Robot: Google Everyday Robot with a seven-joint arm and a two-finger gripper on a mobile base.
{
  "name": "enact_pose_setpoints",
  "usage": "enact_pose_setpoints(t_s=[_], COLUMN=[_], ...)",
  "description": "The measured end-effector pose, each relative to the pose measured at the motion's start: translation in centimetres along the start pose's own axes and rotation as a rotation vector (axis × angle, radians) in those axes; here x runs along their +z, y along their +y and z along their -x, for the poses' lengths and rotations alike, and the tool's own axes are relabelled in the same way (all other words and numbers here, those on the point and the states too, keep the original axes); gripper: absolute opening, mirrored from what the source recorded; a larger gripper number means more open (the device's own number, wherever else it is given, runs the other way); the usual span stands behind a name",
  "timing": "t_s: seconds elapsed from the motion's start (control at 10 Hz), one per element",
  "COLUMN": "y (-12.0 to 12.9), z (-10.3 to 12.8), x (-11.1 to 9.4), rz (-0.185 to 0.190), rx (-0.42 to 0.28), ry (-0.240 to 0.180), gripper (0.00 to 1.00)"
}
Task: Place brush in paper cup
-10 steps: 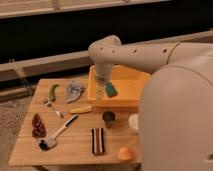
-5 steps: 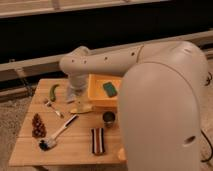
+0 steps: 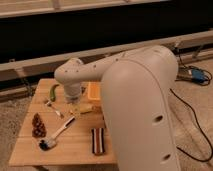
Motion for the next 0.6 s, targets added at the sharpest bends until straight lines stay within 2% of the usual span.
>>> enact_pose_setpoints(t_s=[0.3, 0.6], y=[0.7, 1.9], z=[0.9, 2.5], x=[2.3, 4.7], rz=[0.022, 0.025], rx=[-0.040, -0.109], ry=[0.007, 0.025], gripper=[0.80, 0.80])
